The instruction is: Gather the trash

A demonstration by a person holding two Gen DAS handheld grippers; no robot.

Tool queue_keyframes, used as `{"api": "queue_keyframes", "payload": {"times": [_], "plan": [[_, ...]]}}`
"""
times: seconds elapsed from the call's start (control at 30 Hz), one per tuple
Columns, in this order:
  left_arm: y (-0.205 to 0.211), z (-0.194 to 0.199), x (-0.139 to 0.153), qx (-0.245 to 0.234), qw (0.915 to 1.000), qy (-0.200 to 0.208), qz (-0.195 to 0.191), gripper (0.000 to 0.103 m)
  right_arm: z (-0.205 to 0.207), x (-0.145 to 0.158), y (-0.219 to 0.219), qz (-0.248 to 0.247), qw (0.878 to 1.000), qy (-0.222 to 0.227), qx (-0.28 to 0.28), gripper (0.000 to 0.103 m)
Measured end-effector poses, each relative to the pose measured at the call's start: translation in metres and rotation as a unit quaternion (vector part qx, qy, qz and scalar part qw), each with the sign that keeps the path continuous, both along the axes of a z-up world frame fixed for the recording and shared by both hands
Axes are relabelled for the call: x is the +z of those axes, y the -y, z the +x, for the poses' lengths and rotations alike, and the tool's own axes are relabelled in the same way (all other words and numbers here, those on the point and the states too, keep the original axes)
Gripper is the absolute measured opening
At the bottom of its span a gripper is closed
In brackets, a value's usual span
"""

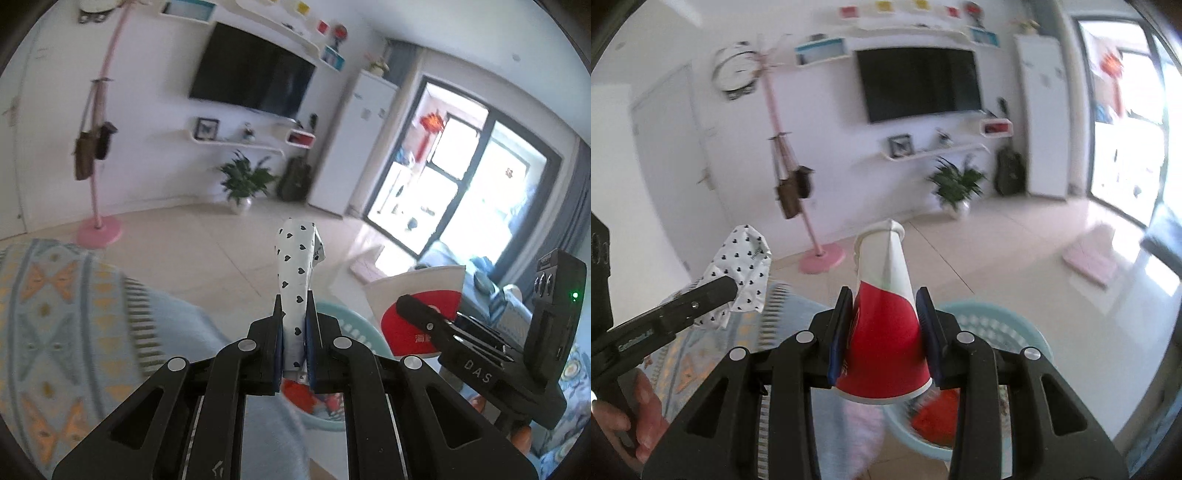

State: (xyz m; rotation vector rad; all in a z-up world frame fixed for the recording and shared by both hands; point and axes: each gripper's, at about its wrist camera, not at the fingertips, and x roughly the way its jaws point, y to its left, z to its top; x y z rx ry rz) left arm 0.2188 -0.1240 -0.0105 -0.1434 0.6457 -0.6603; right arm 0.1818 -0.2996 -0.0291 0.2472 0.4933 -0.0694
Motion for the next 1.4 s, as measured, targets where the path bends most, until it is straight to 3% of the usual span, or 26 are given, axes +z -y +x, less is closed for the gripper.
{"api": "queue_keyframes", "payload": {"times": [0.27, 0.33, 0.4, 0.53, 0.6, 0.63, 0.8, 1.03, 1.17, 1.4], "plan": [[0.054, 0.027, -0.045, -0.03, 0.9983, -0.043, 0.024, 0.01, 0.014, -0.05, 0.05, 0.021, 0.997, -0.053, -0.045, 0.033], [0.063, 0.033, -0.058, -0.036, 0.9972, -0.058, 0.029, 0.02, 0.018, -0.065, 0.059, 0.033, 0.996, -0.068, -0.051, 0.033], [0.065, 0.034, -0.067, -0.039, 0.9969, -0.059, 0.033, 0.039, 0.023, -0.079, 0.068, 0.045, 0.994, -0.085, -0.057, 0.034], [0.068, 0.034, -0.077, -0.043, 0.9956, -0.066, 0.052, 0.059, 0.03, -0.104, 0.083, 0.055, 0.989, -0.119, -0.075, 0.037], [0.062, 0.034, -0.078, -0.041, 0.9958, -0.064, 0.051, 0.065, 0.031, -0.113, 0.087, 0.062, 0.987, -0.127, -0.08, 0.058], [0.06, 0.033, -0.076, -0.038, 0.996, -0.061, 0.053, 0.067, 0.029, -0.115, 0.09, 0.068, 0.987, -0.125, -0.081, 0.062], [0.033, 0.022, -0.059, -0.017, 0.998, -0.038, 0.047, 0.069, 0.011, -0.105, 0.087, 0.072, 0.989, -0.104, -0.078, 0.065], [-0.019, -0.03, -0.014, 0.041, 0.9972, 0.052, 0.037, 0.083, -0.025, -0.052, 0.039, 0.026, 0.998, -0.042, -0.041, 0.065], [-0.045, -0.063, 0.002, 0.099, 0.989, 0.099, 0.046, 0.091, -0.048, -0.031, 0.0, 0.001, 1.0, 0.013, -0.005, 0.076], [-0.081, -0.115, -0.003, 0.187, 0.9647, 0.161, 0.094, 0.091, -0.08, -0.022, -0.052, -0.045, 0.997, 0.056, -0.006, 0.076]]}}
